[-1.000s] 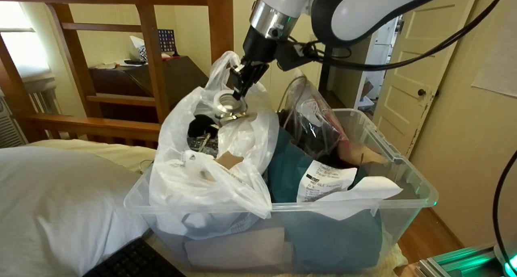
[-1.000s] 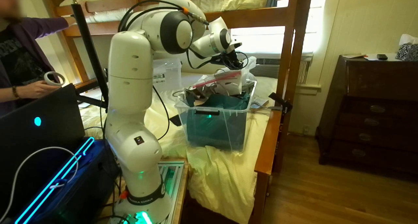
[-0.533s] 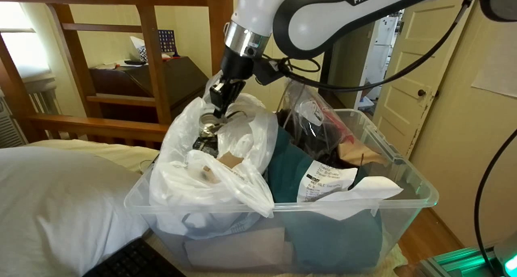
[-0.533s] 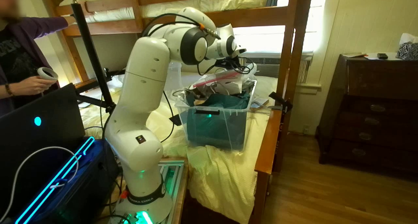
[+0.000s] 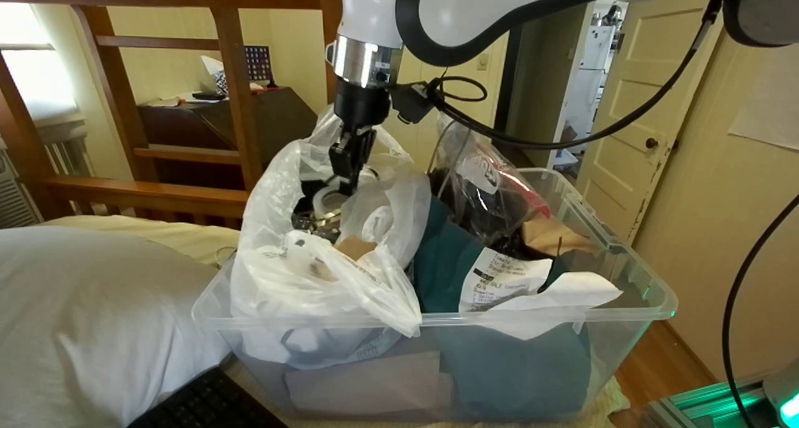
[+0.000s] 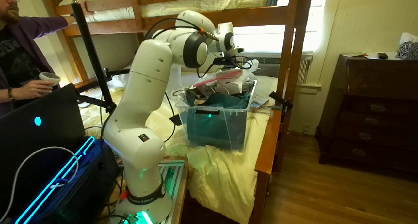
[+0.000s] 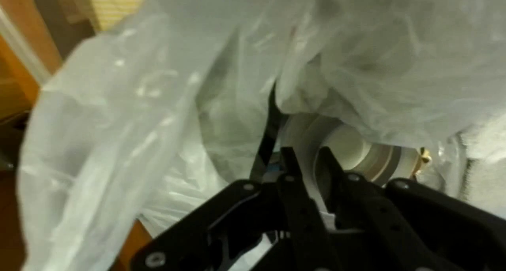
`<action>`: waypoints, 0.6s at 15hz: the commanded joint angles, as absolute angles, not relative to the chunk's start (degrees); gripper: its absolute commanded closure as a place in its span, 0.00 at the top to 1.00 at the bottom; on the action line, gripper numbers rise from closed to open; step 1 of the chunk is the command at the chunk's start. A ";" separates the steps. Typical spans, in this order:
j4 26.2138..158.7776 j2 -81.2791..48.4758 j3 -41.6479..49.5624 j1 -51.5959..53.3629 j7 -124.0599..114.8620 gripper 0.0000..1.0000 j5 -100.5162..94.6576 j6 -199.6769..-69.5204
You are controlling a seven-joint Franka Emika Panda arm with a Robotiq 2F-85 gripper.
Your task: Put the ribbon inside the plastic bag
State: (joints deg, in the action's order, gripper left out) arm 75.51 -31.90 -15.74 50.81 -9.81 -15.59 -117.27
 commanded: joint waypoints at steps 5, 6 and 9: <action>68.98 -36.25 -9.60 54.32 -12.27 0.04 -20.62 -117.25; 68.44 -37.15 -9.89 54.02 -11.57 0.04 -19.73 -118.48; 66.11 -39.57 -8.82 54.97 -11.59 0.04 -20.61 -117.04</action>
State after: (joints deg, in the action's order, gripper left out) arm 70.86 -35.85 -9.99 53.71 -11.77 -20.46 -118.00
